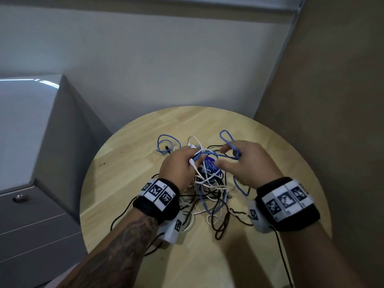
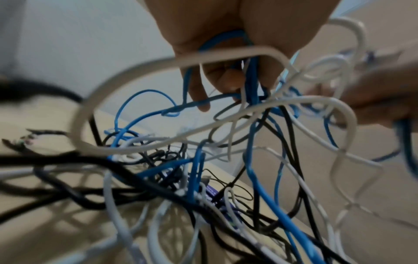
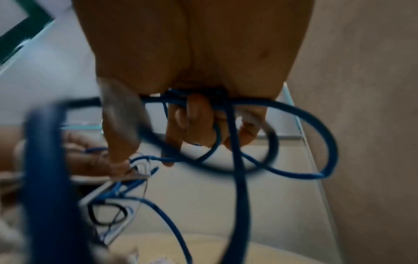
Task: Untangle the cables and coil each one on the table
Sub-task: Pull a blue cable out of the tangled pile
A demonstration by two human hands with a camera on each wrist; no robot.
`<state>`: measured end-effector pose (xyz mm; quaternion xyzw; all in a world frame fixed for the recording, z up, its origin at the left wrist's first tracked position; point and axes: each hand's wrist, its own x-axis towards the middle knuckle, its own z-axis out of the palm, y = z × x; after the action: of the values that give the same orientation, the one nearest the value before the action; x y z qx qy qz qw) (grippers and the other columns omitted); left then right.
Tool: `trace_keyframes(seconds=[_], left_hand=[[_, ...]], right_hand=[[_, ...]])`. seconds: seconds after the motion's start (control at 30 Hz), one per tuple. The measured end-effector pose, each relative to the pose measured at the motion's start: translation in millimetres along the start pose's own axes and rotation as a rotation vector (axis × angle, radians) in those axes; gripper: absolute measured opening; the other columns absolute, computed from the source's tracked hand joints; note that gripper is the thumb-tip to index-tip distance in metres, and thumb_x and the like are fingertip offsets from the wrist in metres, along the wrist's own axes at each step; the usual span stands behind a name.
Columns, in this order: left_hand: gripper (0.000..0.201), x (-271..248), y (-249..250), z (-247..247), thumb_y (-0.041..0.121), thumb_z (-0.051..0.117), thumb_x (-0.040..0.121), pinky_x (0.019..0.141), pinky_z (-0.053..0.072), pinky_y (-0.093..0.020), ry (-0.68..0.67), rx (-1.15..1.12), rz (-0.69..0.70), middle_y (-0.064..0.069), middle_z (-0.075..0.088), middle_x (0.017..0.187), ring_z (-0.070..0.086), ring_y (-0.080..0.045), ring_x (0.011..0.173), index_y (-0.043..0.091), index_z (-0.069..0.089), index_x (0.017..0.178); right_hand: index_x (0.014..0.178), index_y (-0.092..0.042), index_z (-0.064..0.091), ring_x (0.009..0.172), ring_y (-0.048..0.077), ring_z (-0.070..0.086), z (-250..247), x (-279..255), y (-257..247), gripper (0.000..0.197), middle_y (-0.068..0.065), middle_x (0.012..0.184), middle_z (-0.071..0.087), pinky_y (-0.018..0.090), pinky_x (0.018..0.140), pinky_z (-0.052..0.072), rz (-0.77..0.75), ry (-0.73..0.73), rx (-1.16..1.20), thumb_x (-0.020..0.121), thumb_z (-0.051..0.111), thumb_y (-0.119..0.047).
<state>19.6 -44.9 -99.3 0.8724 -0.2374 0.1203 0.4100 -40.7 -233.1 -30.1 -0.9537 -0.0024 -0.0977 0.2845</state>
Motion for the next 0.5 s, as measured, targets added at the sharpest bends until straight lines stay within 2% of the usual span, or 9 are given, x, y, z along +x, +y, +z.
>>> trace_keyframes(seconds=[0.07,0.1,0.17,0.2,0.3,0.37,0.43,0.5], left_hand=[[0.018,1,-2,-3,0.031,0.058,0.096,0.064,0.038,-0.03,0.018,-0.005,0.015,0.014,0.048,0.071,0.053,-0.019,0.075,0.021,0.072,0.092],[0.016,2,-3,-4,0.028,0.06,0.096,0.065,0.037,-0.03,0.015,-0.011,0.008,0.014,0.048,0.071,0.053,-0.019,0.075,0.019,0.073,0.091],[0.013,1,-4,-5,0.027,0.064,0.094,0.069,0.041,-0.031,0.003,-0.053,-0.022,0.009,0.054,0.077,0.054,-0.018,0.077,0.018,0.073,0.094],[0.014,1,-4,-6,0.028,0.065,0.093,0.072,0.044,-0.031,0.012,-0.088,-0.039,0.007,0.059,0.082,0.057,-0.017,0.081,0.018,0.073,0.098],[0.017,1,-5,-8,0.03,0.062,0.095,0.079,0.048,-0.03,0.039,-0.231,-0.147,0.008,0.067,0.096,0.062,-0.013,0.09,0.021,0.071,0.106],[0.015,2,-7,-9,0.029,0.062,0.095,0.075,0.045,-0.026,0.043,-0.301,-0.223,0.011,0.067,0.094,0.062,-0.008,0.086,0.023,0.07,0.107],[0.013,3,-10,-8,0.026,0.06,0.096,0.072,0.043,-0.022,0.05,-0.326,-0.259,0.012,0.067,0.092,0.06,-0.004,0.081,0.023,0.069,0.105],[0.012,4,-16,-7,0.018,0.055,0.098,0.066,0.041,-0.021,0.055,-0.297,-0.311,0.006,0.066,0.091,0.056,-0.007,0.078,0.018,0.067,0.099]], right_hand=[[0.092,-0.029,0.072,0.088,0.018,0.063,6,0,1,0.017,-0.007,0.094,0.068,0.034,0.081,0.048,-0.029,-0.052,-0.249,0.085,0.075,-0.043],[0.091,-0.027,0.072,0.091,0.023,0.063,6,0,1,0.015,-0.004,0.097,0.069,0.036,0.083,0.047,-0.048,-0.033,-0.293,0.089,0.07,-0.041],[0.086,-0.022,0.069,0.085,0.026,0.062,3,1,4,0.019,-0.001,0.09,0.066,0.036,0.077,0.042,-0.062,0.021,-0.305,0.096,0.062,-0.037],[0.083,-0.021,0.065,0.08,0.027,0.061,0,1,5,0.02,0.0,0.086,0.064,0.035,0.072,0.041,-0.046,0.027,-0.254,0.096,0.06,-0.035],[0.073,-0.017,0.056,0.065,0.027,0.061,-6,0,8,0.022,0.001,0.07,0.058,0.037,0.062,0.049,0.062,0.052,0.055,0.089,0.059,-0.031],[0.069,-0.013,0.052,0.058,0.018,0.053,-7,0,6,0.025,0.001,0.064,0.05,0.033,0.058,0.043,0.091,0.065,0.16,0.085,0.055,-0.032],[0.066,-0.01,0.046,0.053,0.012,0.039,-7,-1,2,0.031,0.003,0.063,0.04,0.029,0.054,0.034,0.114,0.074,0.286,0.091,0.056,-0.026],[0.063,-0.014,0.038,0.054,0.011,0.032,-10,-1,-1,0.04,0.002,0.063,0.033,0.024,0.052,0.03,0.127,0.114,0.436,0.096,0.059,-0.021]])
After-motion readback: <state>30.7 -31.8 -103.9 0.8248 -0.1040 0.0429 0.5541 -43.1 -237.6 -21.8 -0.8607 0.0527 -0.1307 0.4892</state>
